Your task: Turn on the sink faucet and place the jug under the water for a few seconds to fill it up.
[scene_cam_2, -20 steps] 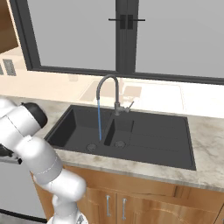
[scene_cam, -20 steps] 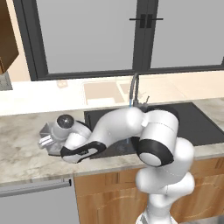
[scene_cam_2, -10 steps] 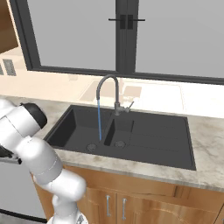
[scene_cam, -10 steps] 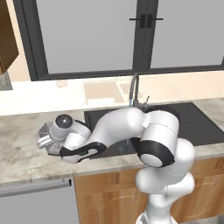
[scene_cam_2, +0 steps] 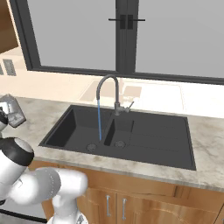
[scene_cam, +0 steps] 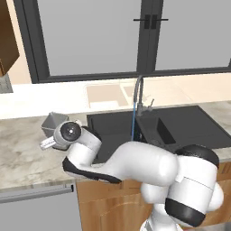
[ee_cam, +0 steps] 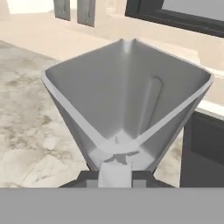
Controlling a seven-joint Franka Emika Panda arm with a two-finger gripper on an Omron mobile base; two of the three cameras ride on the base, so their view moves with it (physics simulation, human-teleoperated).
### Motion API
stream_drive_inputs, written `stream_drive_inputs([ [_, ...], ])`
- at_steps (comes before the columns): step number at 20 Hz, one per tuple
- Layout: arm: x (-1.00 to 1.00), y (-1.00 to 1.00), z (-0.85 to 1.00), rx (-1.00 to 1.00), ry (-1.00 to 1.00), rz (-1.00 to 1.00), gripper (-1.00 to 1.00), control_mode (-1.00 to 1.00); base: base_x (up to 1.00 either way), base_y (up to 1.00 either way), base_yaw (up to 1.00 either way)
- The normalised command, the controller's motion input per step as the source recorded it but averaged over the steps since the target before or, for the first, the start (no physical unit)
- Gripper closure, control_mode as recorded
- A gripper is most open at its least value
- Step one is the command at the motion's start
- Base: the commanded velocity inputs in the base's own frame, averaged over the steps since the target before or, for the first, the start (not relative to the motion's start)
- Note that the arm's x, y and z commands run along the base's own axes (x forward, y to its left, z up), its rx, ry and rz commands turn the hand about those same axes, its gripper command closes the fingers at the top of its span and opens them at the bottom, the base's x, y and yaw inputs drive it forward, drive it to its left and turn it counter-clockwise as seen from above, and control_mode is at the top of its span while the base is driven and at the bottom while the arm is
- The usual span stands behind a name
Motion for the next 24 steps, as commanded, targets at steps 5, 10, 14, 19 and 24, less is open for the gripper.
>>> stream_drive_inputs([
  [5, -0.2, -0.74, 0.85, 0.08, 0.01, -0.05, 1.0, -1.0, 0.0, 0.0, 0.0],
  [10, -0.25, -0.66, 0.26, 0.13, 0.02, -0.31, 1.0, -1.0, 0.0, 0.0, 0.0],
  [14, -0.04, -0.72, 0.01, 0.13, 0.03, -0.37, 1.0, -1.0, 0.0, 0.0, 0.0],
  [19, 0.08, -0.79, 0.0, 0.13, 0.08, -0.34, 1.0, -1.0, 0.0, 0.0, 0.0],
  [24, 0.22, -0.71, 0.0, 0.11, 0.13, -0.28, 1.0, -1.0, 0.0, 0.0, 0.0],
])
